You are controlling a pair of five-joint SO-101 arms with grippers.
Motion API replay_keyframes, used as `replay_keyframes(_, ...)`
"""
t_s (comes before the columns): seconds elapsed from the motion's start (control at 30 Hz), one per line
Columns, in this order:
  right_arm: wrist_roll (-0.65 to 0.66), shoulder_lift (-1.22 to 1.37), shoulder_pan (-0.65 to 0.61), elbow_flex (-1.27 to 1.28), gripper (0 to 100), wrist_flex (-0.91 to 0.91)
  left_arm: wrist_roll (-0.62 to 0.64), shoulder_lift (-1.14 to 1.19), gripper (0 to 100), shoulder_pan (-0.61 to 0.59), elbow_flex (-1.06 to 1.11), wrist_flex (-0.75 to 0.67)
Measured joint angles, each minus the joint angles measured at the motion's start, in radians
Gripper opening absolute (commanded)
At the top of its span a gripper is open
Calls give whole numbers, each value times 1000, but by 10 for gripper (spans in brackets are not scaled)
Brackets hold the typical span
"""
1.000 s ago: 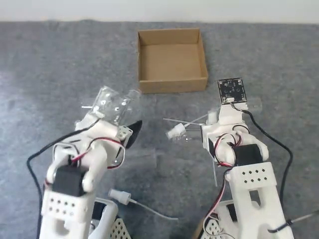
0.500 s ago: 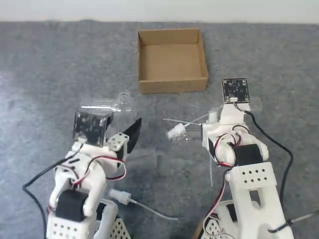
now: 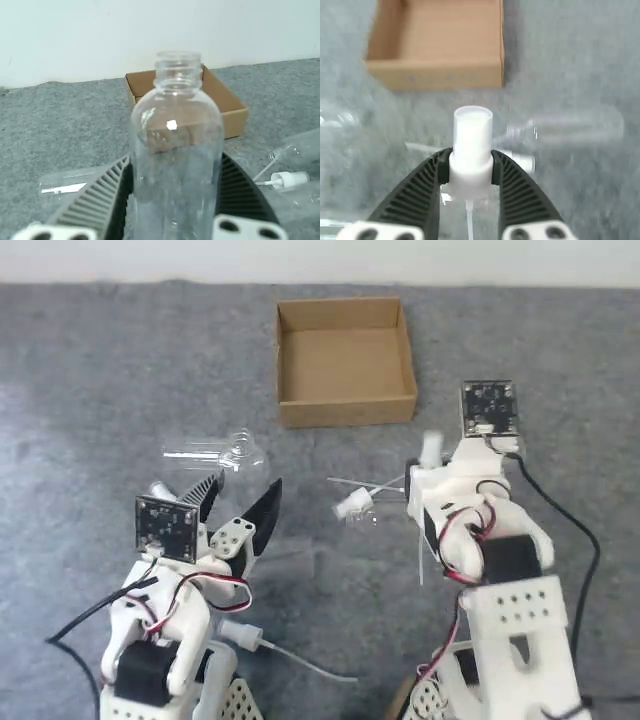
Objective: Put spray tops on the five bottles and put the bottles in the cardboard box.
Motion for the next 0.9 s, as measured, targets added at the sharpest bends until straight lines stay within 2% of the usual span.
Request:
replay_keyframes(0.17, 0, -127, -101, -49, 7, -8, 0, 0, 200, 0, 26, 0)
replay_keyframes(0.43, -3, -313, -262, -51, 7, -137, 0, 0, 200, 0, 26, 0)
replay_keyframes(0.7, -3, -354, -330, -51, 9, -388, 0, 0, 200, 0, 26, 0)
replay_keyframes(0.9, -3, -354, -333, -51, 7, -551, 0, 0, 200, 0, 49, 0)
